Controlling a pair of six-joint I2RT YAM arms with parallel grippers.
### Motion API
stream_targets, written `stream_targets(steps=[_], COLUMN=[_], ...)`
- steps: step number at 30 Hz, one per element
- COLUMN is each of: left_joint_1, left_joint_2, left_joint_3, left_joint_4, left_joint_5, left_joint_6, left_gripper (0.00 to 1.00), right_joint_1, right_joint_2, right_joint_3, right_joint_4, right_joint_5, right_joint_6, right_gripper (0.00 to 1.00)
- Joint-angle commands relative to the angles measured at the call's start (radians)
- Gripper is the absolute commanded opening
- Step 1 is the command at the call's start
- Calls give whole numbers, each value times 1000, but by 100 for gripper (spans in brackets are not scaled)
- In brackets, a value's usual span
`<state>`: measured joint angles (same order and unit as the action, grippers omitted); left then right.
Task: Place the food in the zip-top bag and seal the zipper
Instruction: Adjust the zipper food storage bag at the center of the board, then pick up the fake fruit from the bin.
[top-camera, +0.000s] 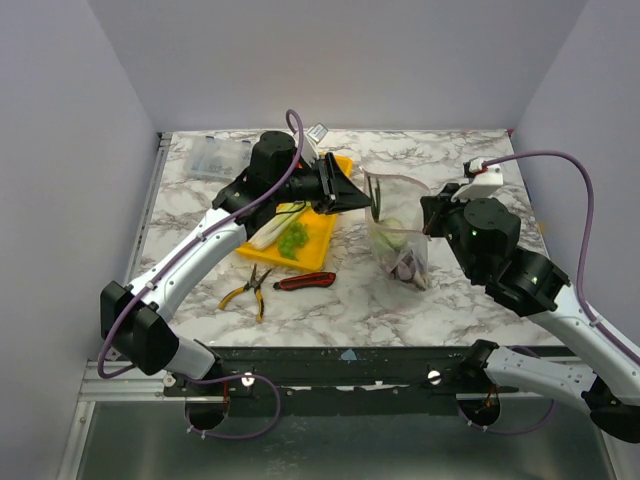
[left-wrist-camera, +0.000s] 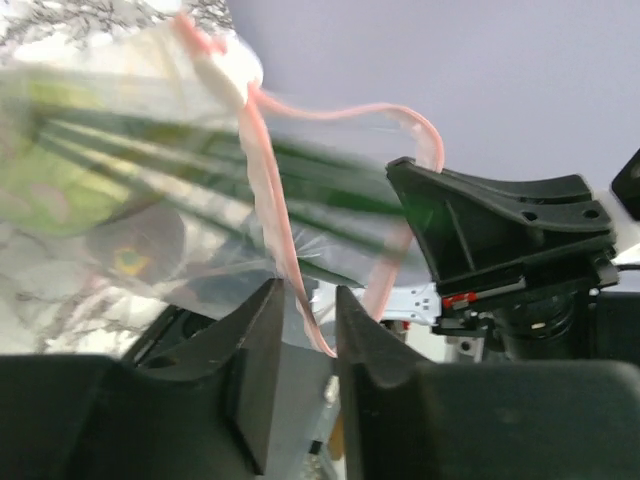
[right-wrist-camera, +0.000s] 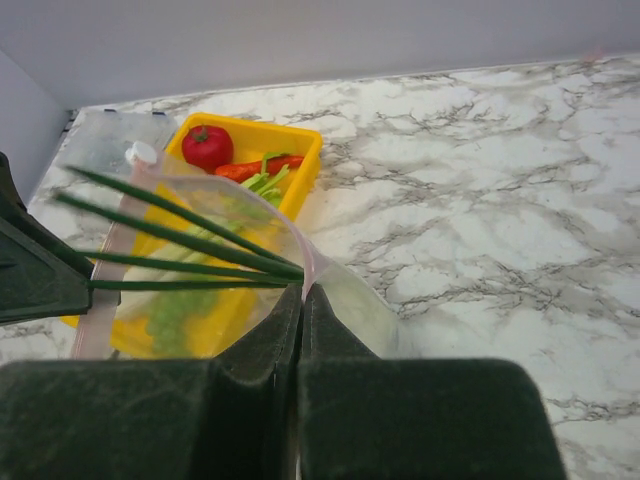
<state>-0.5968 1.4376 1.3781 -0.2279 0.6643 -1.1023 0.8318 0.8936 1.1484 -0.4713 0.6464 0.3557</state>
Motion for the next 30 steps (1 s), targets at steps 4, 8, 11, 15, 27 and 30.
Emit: stream_targets(steps=[4,8,11,15,27,30], left_joint_1=[30,62,92,126,135,132], left_joint_2=[-79,-177,-233,-293,-461,-439], left_joint_3=[-5,-57,-87,-143,-258,-197], left_joint_4=[-115,-203,-274,-335,-351,-316], left_joint_5=[-34,-112,-158,-176,-114,-56], left_joint_6=[198,332,422,479,498,495], left_gripper=[54,68,72,74,76,76], right_joint_1=[1,0,1,1,-1,0], right_joint_2=[-4,-3,3,11,33,32], right_joint_3=[4,1,-4,-8,-28,-28], right_joint_4=[59,50,44,36,53,54], right_joint_5=[70,62,65,95,125,37], right_joint_6=[-43,-44,-58,-92,-159,-136], right_gripper=[0,0,0,0,0,0])
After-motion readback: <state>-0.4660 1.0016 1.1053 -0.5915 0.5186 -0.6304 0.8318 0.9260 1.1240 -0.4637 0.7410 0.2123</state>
